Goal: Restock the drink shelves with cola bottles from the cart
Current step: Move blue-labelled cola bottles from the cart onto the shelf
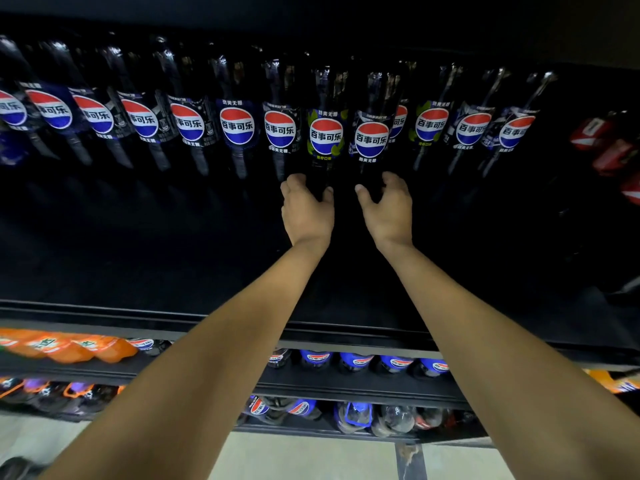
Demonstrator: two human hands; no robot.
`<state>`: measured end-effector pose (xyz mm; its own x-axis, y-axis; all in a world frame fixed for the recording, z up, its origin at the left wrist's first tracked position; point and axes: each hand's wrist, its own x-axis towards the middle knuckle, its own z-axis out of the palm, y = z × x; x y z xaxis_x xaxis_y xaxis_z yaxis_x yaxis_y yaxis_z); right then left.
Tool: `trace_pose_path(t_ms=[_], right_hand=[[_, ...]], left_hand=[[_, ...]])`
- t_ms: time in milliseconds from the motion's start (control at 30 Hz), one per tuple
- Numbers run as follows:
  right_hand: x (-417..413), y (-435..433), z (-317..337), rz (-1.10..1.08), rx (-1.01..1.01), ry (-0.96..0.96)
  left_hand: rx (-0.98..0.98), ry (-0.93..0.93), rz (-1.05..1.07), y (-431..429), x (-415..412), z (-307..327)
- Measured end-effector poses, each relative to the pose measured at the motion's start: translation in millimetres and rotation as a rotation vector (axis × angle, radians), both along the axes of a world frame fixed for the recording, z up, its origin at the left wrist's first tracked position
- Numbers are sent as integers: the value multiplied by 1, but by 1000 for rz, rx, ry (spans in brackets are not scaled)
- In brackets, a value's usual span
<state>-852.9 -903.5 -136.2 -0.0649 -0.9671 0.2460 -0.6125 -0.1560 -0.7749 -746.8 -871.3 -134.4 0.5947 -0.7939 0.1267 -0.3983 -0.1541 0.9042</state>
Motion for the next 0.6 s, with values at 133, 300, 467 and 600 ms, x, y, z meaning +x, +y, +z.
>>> trace_pose_path(t_ms=[133,300,467,600], right_hand=[[3,22,3,40,-61,231],[7,62,18,174,-154,578],[25,116,36,319,-177,772],[49,168,41,467,-205,855]], left_hand=[[31,-236,-67,16,10,4],[141,-828,-83,60,36,18],[236,-1060,-171,131,66,29],[380,-1079,-197,202,96,32]])
